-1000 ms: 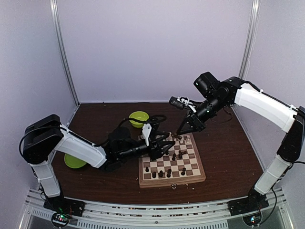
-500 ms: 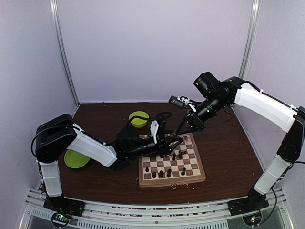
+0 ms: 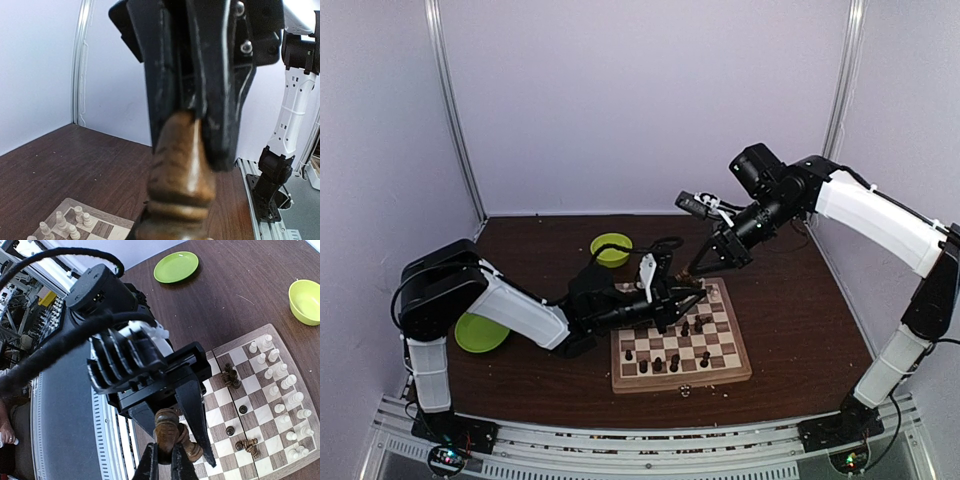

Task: Set up the chess pieces on the board
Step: Pass from the right arm to the left

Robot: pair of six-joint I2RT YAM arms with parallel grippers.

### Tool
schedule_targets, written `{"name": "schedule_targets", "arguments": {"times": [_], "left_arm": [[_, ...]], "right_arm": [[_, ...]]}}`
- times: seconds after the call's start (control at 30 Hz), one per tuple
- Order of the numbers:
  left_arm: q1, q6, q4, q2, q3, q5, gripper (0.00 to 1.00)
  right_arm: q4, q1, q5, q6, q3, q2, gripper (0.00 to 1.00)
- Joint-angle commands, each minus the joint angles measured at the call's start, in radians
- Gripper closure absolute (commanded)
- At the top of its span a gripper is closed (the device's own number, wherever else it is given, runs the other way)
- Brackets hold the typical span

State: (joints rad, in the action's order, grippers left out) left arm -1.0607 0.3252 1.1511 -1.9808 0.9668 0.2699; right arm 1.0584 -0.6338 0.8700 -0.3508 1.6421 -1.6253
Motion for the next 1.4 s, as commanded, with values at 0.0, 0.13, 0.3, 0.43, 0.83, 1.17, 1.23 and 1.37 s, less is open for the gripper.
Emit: {"name": "schedule_targets", "arguments": {"times": [0.0,0.13,0.3,0.43,0.83,1.17,1.23,1.37], "left_arm": [[-0.005,0.011,0.040,-0.018,0.025,0.015,0.85],[-0.004,0.006,0.040,-0.016,0.025,0.018,0.88],[-0.004,-0.011,0.063,-0.002,0.020,-0.015,0.60],[-0.004,-0.029,0.060,0.009,0.035,-0.017,0.61],[-0.004,-0.012,0.087,0.033,0.036,-0.026,0.66],[-0.004,-0.012,0.091,0.046,0.036,-0.023,0.74],[-0.004,-0.011,0.087,0.045,0.037,-0.018,0.79],[-0.004,-0.009,0.083,0.044,0.034,-0.011,0.85]], "right_arm": [[0.002,0.012,0.027,0.003,0.025,0.042,0.98],[-0.006,0.019,0.029,0.007,0.007,0.052,0.98],[-0.021,0.023,0.046,0.016,-0.015,0.057,0.97],[-0.023,0.025,0.051,0.019,-0.019,0.050,0.97],[-0.028,0.027,0.047,0.013,-0.035,0.044,0.97],[-0.029,0.026,0.046,0.016,-0.035,0.033,0.97],[-0.028,0.026,0.045,0.016,-0.034,0.029,0.97],[-0.028,0.027,0.042,0.015,-0.030,0.028,0.97]]}}
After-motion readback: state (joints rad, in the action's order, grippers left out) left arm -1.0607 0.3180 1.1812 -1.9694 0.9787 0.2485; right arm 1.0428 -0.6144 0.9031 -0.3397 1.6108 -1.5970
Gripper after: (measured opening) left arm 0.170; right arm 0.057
